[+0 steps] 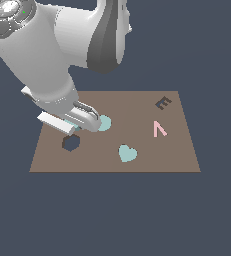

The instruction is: Insert a designated object into the corresponding slot on a board.

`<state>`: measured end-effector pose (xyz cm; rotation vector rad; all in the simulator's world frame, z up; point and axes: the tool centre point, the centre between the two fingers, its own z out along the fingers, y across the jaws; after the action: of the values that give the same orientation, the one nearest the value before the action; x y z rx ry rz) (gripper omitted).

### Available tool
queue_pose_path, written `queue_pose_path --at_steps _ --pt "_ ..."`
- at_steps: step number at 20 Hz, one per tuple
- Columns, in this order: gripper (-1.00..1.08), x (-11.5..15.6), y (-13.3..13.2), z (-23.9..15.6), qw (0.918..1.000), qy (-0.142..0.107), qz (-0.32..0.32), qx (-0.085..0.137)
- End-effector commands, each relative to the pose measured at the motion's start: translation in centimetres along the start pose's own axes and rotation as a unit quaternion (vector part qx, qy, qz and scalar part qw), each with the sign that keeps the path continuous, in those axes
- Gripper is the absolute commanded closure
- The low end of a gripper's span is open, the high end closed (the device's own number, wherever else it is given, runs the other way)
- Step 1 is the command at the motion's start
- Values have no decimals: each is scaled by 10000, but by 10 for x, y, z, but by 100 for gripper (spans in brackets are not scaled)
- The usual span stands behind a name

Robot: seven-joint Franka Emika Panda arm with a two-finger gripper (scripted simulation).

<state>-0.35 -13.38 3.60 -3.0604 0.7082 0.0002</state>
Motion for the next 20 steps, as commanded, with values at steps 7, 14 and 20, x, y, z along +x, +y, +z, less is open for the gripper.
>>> queue_pose_path --at_steps 7,14,20 --pt "108 28 -18 -3 9907 0 1357 1" --pt "108 45 -23 -4 9776 -2 2105 0" --pt "108 54 -24 -4 9688 -4 2479 -1"
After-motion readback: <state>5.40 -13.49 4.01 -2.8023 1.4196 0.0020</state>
